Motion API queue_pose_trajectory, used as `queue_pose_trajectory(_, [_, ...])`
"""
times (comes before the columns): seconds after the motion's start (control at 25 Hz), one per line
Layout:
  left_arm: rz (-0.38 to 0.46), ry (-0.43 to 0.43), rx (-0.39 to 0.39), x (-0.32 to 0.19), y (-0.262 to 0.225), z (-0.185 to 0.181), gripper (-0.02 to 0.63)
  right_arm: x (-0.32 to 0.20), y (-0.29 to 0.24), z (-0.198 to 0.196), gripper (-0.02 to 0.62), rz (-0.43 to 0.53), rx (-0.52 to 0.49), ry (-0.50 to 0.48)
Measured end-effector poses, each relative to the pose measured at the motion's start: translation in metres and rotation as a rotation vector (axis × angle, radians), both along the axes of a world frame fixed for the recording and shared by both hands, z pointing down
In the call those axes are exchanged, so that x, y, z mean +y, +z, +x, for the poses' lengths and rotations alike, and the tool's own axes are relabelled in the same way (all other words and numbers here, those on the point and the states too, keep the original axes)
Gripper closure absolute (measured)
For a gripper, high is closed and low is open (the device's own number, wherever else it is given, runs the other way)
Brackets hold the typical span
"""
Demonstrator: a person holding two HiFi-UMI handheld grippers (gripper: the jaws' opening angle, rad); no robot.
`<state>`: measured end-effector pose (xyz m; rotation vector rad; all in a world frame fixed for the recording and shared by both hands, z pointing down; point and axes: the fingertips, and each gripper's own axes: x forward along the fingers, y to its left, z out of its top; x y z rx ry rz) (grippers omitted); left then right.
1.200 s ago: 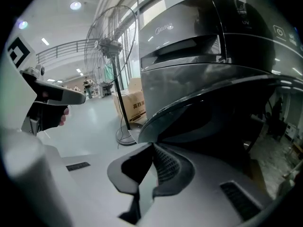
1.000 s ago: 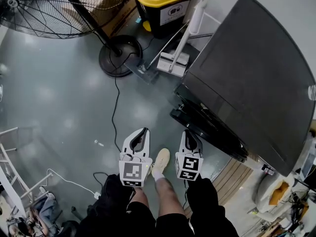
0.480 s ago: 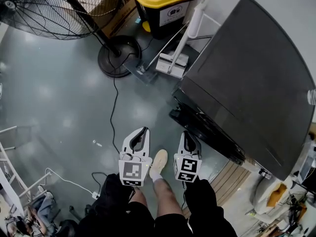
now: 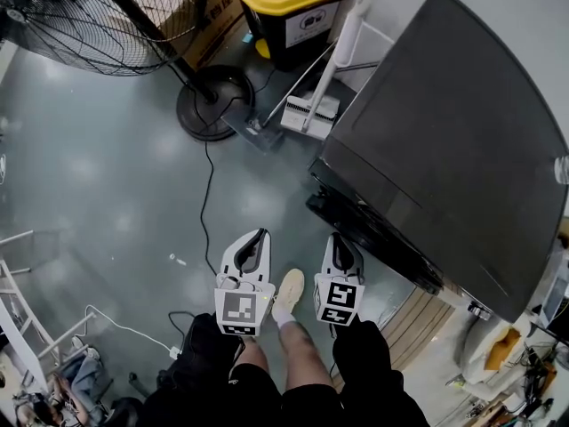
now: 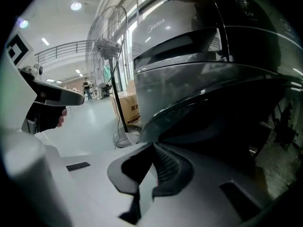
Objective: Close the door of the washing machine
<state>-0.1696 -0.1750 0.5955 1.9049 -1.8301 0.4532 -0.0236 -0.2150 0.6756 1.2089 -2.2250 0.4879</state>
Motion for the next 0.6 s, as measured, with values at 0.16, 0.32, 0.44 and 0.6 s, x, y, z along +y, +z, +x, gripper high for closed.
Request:
queue_pose_trajectory(0.16, [0.008,0.006,0.000,0.001,-0.006,0.001,0.575,0.002,-0.001,-0.001,0.580,0.002,0.004,-0.014])
queue_pose_trajectory(0.32, [0.016,0.014,-0.004,0.005,-0.013,0.001,0.575,0.001,-0.005,0.000,0.578,0.007,-0.017,-0.002])
queue_pose_trajectory(0.44, [0.020,0.024,-0.007,0.012,-0.020,0.001,0.575,0.004,-0.018,0.004,0.578,0.025,-0.037,-0.004])
queue_pose_trajectory(0.6, [0.045,0.042,-0.009,0.019,-0.037,0.004,0.575,0.007,-0.039,0.011,0.578,0.064,-0.036,0.005])
